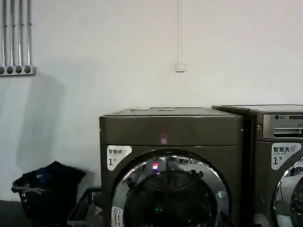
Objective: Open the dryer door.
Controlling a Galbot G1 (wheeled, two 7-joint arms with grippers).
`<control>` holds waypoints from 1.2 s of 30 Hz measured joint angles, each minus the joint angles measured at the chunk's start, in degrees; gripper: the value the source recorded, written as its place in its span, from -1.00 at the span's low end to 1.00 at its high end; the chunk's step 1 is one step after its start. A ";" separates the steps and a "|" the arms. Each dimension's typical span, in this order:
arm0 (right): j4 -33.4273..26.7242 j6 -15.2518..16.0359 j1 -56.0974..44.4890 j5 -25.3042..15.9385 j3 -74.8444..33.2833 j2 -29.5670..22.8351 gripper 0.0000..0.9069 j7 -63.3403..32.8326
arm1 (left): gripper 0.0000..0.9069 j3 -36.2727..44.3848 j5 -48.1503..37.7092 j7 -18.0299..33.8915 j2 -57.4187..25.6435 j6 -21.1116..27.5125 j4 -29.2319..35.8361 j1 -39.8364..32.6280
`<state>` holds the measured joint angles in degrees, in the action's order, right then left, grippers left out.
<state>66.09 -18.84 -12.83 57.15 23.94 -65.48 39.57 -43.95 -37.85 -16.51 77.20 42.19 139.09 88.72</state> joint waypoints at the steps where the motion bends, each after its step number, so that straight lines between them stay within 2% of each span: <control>1: -0.46 0.06 0.29 -0.04 0.20 -0.38 1.00 0.04 | 1.00 -0.11 -0.04 0.00 -0.05 0.00 0.09 0.03; 21: -8.74 1.03 4.50 -2.05 2.74 -7.43 1.00 0.08 | 1.00 -0.49 0.69 0.09 0.66 0.00 1.48 -0.29; 36: -12.99 1.71 5.46 -1.92 3.78 -10.00 1.00 0.67 | 1.00 -0.99 0.38 0.07 0.05 0.01 1.96 -0.22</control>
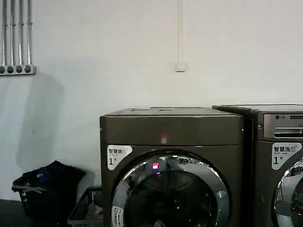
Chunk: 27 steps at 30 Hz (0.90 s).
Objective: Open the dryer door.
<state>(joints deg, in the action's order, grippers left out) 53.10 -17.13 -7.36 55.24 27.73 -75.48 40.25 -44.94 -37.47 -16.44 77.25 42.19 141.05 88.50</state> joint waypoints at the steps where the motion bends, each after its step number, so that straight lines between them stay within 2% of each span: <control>1: -0.05 0.08 0.06 0.00 0.12 -0.11 1.00 0.06 | 1.00 -0.02 0.00 0.00 0.00 0.00 0.00 0.01; 12: -0.46 1.37 0.48 0.26 0.64 -0.76 1.00 2.54 | 1.00 -0.14 0.02 0.00 -0.11 0.00 -0.07 -0.30; 27: 4.03 3.87 -0.54 3.58 1.24 3.65 1.00 9.99 | 1.00 -0.29 0.16 0.01 -0.31 0.00 0.55 -0.18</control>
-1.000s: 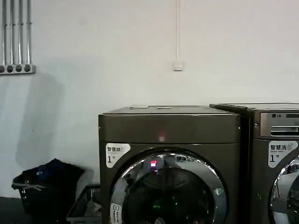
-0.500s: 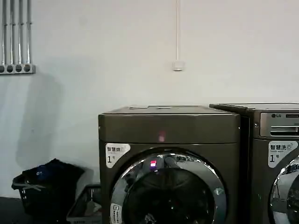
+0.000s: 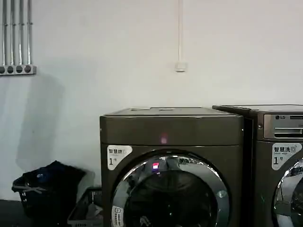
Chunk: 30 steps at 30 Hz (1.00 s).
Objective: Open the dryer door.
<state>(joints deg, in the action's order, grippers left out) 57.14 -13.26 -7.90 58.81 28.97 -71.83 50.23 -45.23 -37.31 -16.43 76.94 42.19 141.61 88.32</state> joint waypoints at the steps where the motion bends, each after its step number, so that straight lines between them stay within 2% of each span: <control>1: 0.40 0.16 -0.13 0.08 0.00 0.46 1.00 0.41 | 1.00 0.01 0.00 0.00 0.00 0.00 0.00 0.00; 14: 5.56 2.61 -2.24 -0.10 0.35 4.85 1.00 4.79 | 1.00 -0.16 0.18 0.01 -0.41 0.00 -0.60 -0.21; 20: 6.94 3.01 -2.64 -0.16 1.28 5.58 1.00 5.63 | 1.00 -0.27 7.25 -2.40 -1.51 0.00 -2.16 -0.49; 24: 7.98 3.41 -2.93 -0.38 2.14 6.10 1.00 6.39 | 1.00 -1.39 12.65 -6.32 -2.65 -4.09 -4.77 -1.63; 30: 9.22 3.66 -3.31 -1.87 3.03 7.27 1.00 7.48 | 1.00 -2.64 14.10 -9.67 -5.40 -8.41 -10.31 -4.14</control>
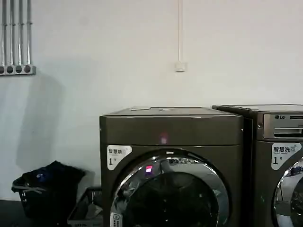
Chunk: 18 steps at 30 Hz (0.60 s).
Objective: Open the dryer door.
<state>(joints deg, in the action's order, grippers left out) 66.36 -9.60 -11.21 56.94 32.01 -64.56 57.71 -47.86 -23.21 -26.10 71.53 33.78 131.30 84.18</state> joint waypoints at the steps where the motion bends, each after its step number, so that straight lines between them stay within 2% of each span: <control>1: 0.29 0.01 -0.02 0.08 0.18 0.28 1.00 0.17 | 1.00 -0.01 0.22 -0.57 -0.38 -0.62 -0.90 -0.44; 4: 1.38 -0.15 -0.13 0.49 0.86 1.24 1.00 0.60 | 1.00 0.06 2.41 -3.04 -1.35 -3.89 -3.46 -1.69; 8: 2.94 -0.25 -0.19 1.36 1.68 2.66 1.00 1.08 | 1.00 0.60 4.97 -8.05 -3.08 -14.47 -8.65 -3.24; 11: 4.30 -0.07 -0.29 2.11 2.23 3.84 1.00 1.30 | 1.00 0.55 4.34 -9.13 -4.19 -19.85 -12.27 -4.12; 18: 8.86 0.05 -0.74 3.04 3.50 7.88 1.00 1.49 | 1.00 0.65 1.79 -10.57 -7.06 -23.44 -18.62 -6.50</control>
<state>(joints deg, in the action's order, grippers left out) 75.22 -9.54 -11.95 59.98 35.50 -56.68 59.21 -47.22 -21.41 -36.67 64.47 10.35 112.68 77.68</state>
